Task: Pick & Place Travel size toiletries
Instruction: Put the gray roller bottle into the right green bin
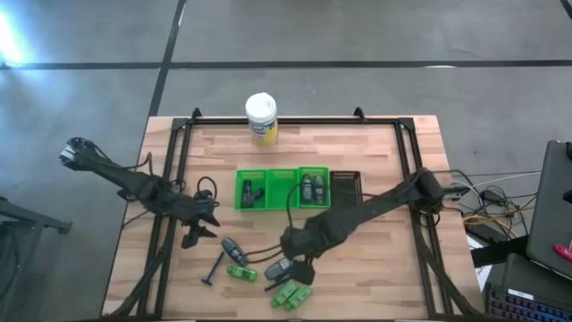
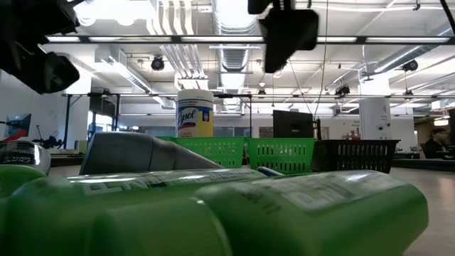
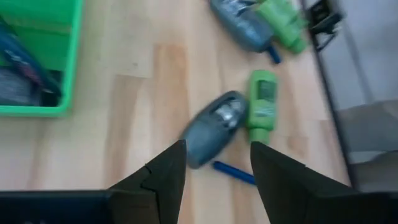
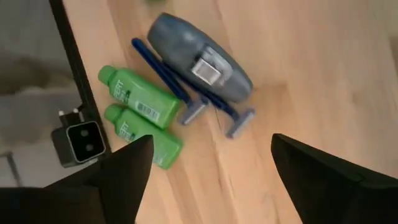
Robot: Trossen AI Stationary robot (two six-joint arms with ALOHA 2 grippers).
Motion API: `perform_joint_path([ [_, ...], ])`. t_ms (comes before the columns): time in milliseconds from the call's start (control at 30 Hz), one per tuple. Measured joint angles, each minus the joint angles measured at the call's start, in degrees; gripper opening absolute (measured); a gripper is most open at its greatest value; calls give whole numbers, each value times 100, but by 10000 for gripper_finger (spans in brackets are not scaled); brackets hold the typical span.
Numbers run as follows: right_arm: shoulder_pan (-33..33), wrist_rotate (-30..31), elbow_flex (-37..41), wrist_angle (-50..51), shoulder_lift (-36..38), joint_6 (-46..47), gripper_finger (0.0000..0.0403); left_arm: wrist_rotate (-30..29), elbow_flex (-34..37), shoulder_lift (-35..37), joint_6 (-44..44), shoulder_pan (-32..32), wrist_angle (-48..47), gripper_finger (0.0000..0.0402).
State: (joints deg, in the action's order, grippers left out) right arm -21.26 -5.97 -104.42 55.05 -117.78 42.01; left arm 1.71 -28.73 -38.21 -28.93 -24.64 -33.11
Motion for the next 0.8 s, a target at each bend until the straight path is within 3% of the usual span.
perform_joint_path([
  [233,-39,206,-1180,-42,-928,-1539,304,530,2,505,-472,0,-193,183],
  [433,-111,209,-2413,316,-1954,-3055,318,835,0,971,-865,-21,-748,183],
  [567,-125,332,-3065,936,-2428,-3299,332,835,0,1325,-1039,-46,-958,183],
  [800,-122,621,-3001,849,-2559,-3275,343,662,-6,1755,-1149,-48,-963,183],
])
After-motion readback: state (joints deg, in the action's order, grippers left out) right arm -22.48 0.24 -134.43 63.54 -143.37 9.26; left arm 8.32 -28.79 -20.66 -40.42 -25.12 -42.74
